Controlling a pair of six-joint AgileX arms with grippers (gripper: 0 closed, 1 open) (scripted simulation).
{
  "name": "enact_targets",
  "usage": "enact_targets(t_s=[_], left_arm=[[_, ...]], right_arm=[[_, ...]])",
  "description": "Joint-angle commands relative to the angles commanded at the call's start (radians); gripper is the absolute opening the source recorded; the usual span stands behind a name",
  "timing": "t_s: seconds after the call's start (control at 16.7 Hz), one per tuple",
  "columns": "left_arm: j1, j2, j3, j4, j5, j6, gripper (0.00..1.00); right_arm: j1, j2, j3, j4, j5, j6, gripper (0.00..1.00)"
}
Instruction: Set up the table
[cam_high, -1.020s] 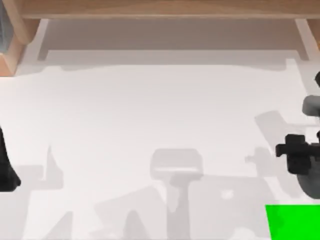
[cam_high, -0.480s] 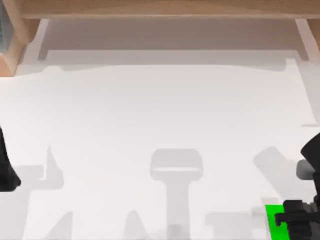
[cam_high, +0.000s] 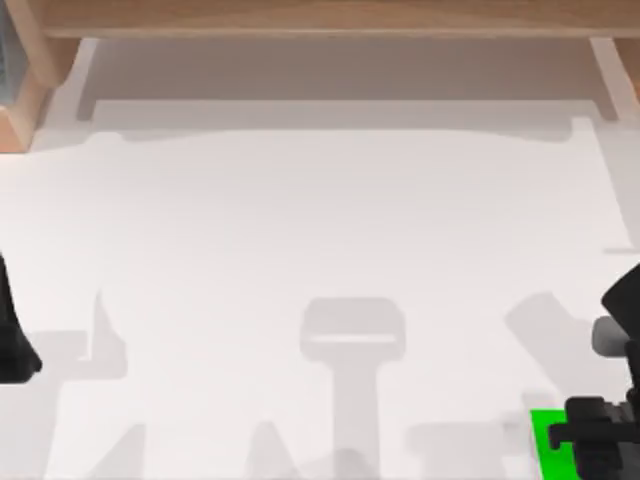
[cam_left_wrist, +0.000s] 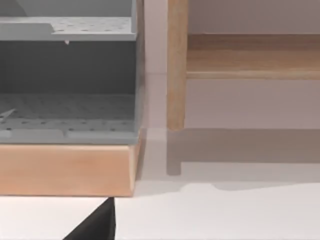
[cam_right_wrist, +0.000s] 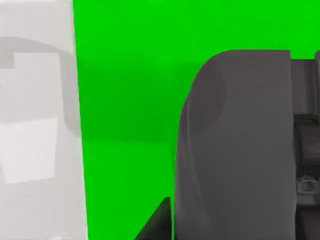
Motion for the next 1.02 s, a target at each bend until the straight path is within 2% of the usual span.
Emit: enact_targets(t_s=[1.02], left_arm=[[0.000,0.000,0.000,0.000,0.000,0.000,1.00]], right_arm=[[0.002,-0.019,0.023,0.052,0.007,-0.003,0.00]])
